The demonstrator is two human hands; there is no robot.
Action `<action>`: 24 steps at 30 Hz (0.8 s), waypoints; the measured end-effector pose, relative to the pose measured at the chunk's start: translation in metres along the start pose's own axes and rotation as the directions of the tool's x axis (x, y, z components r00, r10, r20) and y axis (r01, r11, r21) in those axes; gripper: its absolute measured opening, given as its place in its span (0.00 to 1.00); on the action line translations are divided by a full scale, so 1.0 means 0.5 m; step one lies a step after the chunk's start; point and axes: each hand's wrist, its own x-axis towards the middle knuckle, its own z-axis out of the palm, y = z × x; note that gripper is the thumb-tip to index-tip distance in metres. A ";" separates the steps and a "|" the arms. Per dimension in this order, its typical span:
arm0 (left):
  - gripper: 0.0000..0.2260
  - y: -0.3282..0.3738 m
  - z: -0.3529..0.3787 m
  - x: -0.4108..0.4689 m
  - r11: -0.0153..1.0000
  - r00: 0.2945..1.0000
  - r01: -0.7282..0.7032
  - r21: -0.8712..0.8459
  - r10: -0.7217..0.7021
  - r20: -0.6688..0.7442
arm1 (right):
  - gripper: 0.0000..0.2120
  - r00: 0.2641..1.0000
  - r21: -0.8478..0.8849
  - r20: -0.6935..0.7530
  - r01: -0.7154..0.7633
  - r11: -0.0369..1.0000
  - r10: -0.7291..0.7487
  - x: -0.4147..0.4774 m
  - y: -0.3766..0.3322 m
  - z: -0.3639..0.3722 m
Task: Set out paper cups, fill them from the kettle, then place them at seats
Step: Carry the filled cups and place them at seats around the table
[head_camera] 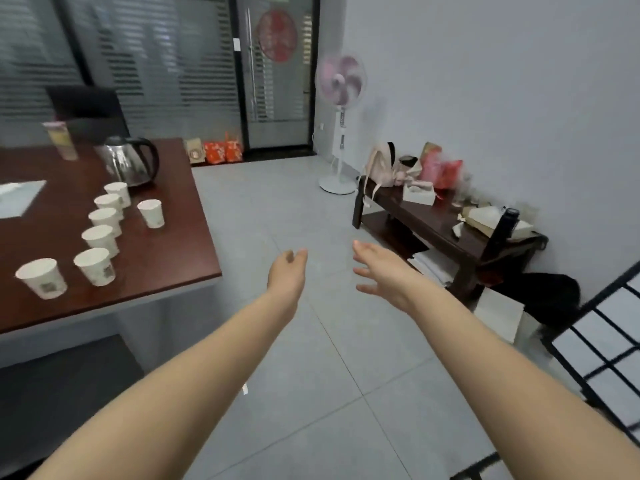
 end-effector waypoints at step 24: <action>0.20 -0.009 -0.228 0.852 0.982 0.605 0.087 -0.166 -0.184 -0.774 | 0.16 0.711 -0.202 0.703 0.176 0.963 0.018 1.105 -0.270 0.469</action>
